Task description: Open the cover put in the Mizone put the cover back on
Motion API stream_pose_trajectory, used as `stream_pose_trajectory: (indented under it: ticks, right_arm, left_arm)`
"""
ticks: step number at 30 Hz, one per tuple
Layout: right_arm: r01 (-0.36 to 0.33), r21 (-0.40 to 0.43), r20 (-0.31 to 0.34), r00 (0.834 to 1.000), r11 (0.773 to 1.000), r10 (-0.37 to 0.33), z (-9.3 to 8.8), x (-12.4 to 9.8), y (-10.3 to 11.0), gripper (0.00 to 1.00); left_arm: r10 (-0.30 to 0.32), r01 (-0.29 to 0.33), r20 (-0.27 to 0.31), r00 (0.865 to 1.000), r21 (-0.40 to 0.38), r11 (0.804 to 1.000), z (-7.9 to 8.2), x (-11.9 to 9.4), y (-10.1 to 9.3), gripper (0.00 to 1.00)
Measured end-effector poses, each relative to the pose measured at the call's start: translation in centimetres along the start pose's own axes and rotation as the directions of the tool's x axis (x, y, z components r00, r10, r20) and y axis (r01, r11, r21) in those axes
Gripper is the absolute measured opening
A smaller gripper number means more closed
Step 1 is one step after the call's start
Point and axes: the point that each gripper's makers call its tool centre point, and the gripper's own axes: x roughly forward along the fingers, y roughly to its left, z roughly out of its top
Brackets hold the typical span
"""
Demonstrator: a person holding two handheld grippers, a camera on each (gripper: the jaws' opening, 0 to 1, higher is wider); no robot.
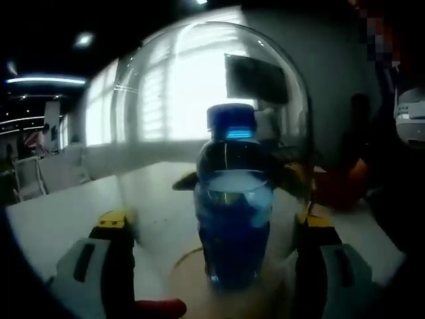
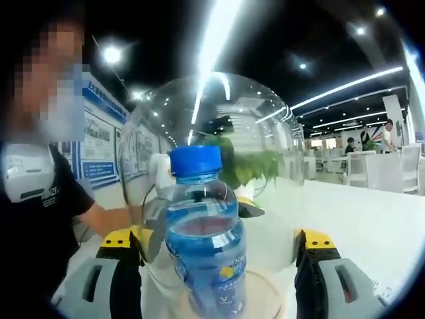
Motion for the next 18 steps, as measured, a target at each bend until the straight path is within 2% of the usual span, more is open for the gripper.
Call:
stream_pose_trajectory:
  ticks: [18]
  right_arm:
    - [0.008, -0.010, -0.010, 1.000, 1.000, -0.008, 0.01, -0.02, -0.03, 0.90]
  left_arm:
    - [-0.006, 0.006, 0.005, 1.000, -0.011, 1.000, 0.01, -0.12, 0.07, 0.85]
